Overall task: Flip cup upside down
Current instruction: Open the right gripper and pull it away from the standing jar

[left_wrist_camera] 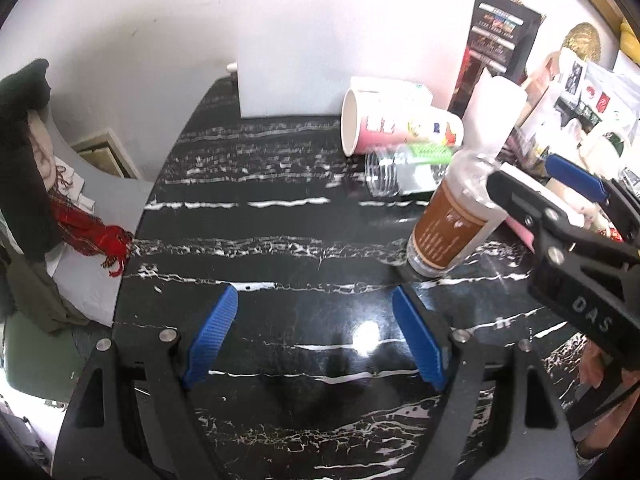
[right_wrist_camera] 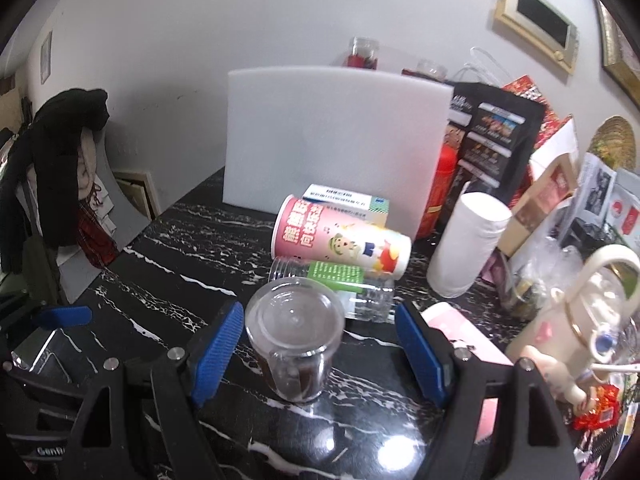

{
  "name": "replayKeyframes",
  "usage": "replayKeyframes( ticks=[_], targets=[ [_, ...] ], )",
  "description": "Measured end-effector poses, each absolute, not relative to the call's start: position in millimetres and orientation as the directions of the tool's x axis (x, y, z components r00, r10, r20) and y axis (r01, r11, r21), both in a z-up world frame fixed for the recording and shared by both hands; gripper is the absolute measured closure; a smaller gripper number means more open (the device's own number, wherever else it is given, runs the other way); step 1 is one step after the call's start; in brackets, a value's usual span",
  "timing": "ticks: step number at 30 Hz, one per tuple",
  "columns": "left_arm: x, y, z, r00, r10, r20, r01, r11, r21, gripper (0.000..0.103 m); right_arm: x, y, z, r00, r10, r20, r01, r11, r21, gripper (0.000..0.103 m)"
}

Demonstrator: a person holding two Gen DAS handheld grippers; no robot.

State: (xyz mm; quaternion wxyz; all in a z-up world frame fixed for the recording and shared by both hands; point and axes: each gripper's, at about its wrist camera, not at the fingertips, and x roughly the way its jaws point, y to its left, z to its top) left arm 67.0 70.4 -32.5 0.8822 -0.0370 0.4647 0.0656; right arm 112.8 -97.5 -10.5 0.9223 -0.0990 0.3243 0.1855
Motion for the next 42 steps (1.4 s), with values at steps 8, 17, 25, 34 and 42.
replayKeyframes(
  ticks=[8,17,25,34,42],
  targets=[
    [47.2,60.9,2.3,0.615,0.085,-0.784,-0.136,0.991,0.001,0.024,80.3,-120.0,22.8,0.752,0.291,-0.591,-0.377,0.926,-0.023,0.023],
    [22.9,45.9,32.4,0.661,0.078,-0.746,-0.106,0.994,0.010,0.023,52.2,-143.6,37.5,0.753,0.265,-0.602,-0.324,0.946,0.011,0.021],
    [11.9,31.3,35.4,0.672,0.060,-0.739,-0.076,0.997,0.011,0.019,35.6,-161.1,31.4,0.741,0.248,-0.624,-0.281,0.959,0.047,0.021],
    [5.7,17.9,26.1,0.659,0.038,-0.751,-0.042,0.999,0.015,0.019,23.4,-171.6,12.0,0.704,0.224,-0.674,-0.241,0.968,0.071,0.021],
    [3.2,11.7,18.0,0.646,0.022,-0.763,-0.024,1.000,0.008,0.019,16.6,-179.9,1.2,0.688,0.199,-0.698,-0.209,0.975,0.071,0.021]
  ],
)
